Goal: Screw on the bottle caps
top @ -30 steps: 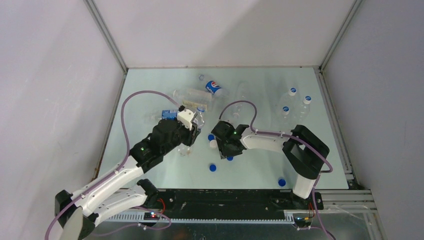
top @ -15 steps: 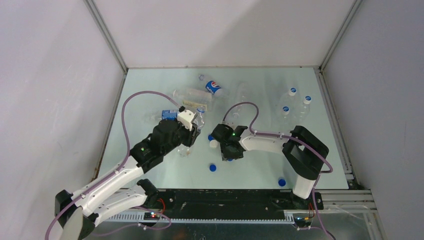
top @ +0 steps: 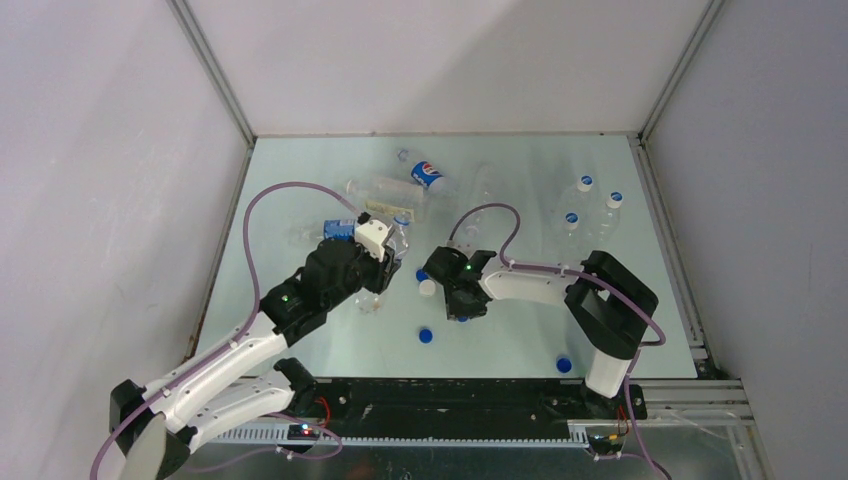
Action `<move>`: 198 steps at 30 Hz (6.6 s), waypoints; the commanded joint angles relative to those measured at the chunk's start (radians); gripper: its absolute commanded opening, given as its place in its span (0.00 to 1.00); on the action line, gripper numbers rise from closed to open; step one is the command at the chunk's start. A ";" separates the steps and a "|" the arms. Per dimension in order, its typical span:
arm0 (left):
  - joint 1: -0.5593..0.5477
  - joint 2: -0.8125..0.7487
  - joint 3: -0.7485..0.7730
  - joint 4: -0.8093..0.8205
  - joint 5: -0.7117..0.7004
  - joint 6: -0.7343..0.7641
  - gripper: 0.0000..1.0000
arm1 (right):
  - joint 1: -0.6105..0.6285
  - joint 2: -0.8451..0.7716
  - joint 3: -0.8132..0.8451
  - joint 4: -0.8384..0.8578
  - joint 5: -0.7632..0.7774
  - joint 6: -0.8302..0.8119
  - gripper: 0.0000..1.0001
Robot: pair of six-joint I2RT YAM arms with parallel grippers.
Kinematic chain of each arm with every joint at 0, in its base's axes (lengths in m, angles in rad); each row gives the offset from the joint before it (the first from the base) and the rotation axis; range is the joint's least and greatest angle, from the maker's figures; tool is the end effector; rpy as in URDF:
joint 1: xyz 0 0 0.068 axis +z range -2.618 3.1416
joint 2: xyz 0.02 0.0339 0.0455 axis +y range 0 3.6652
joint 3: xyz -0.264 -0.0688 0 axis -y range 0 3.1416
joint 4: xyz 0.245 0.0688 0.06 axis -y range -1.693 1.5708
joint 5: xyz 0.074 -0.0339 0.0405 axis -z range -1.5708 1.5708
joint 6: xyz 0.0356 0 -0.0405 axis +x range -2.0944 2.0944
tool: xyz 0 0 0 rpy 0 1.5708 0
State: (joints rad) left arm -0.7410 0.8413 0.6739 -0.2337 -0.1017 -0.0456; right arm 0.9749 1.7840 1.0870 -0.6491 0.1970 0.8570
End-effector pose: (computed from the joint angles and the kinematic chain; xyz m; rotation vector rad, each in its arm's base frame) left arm 0.1473 -0.1299 0.2859 0.6156 1.8954 -0.4118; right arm 0.1890 0.2663 0.1541 -0.1361 2.8452 0.0835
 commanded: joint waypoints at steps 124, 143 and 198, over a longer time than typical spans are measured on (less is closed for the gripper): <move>-0.067 -0.079 0.215 -0.083 0.527 0.441 0.19 | -0.120 -0.457 0.236 -0.035 -1.135 -1.620 0.00; -0.121 -0.143 0.106 0.120 0.314 0.411 0.20 | -0.090 -0.426 0.221 0.113 -0.976 -1.108 0.00; -0.207 -0.048 0.079 0.270 -0.175 0.474 0.20 | 0.007 -0.402 0.186 0.294 -0.217 -0.107 0.28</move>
State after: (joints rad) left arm -0.9257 0.7994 0.6827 -0.2031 -0.3004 0.4042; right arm 0.9413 1.3418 1.3041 -0.3393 0.0589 0.7528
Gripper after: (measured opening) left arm 0.424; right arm 0.346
